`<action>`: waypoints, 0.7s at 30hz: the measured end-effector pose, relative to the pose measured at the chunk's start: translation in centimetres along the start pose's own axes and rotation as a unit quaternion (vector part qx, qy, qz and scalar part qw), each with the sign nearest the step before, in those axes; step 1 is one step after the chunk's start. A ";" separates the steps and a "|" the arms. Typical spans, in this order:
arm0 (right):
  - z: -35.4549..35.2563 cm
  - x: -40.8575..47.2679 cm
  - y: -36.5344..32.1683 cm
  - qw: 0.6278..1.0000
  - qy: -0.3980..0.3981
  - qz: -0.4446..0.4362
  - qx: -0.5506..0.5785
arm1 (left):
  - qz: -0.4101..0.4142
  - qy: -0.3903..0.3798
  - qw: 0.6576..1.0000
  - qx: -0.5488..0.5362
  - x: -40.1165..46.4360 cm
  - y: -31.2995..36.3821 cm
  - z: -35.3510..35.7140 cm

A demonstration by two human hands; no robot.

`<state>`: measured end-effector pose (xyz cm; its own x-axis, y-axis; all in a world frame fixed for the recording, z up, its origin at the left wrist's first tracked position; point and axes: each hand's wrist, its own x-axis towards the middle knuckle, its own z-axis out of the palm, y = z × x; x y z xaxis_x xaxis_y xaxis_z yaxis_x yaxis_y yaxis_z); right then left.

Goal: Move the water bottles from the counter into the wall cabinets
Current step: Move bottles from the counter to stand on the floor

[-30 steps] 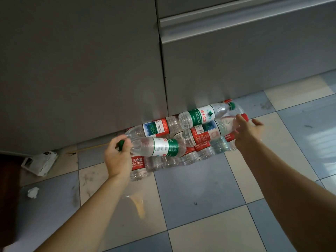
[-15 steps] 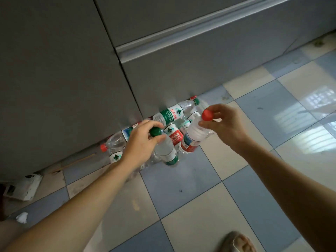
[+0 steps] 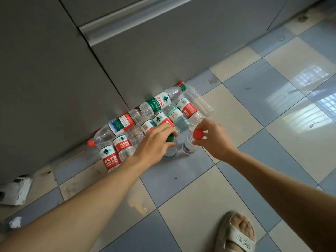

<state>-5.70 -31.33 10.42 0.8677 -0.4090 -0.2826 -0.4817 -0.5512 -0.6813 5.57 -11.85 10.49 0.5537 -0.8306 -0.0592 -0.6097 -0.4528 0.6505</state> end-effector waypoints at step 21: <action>6.5 0.2 6.6 0.975 -0.062 0.122 0.174 | -0.265 0.090 0.917 -0.284 -2.7 -3.1 8.8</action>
<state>-7.90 -30.34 1.49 0.7510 -0.3945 -0.5296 -0.6237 -0.1601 -0.7651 0.98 -11.02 1.95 0.8030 -0.4520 -0.3883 0.1380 -0.4929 0.8591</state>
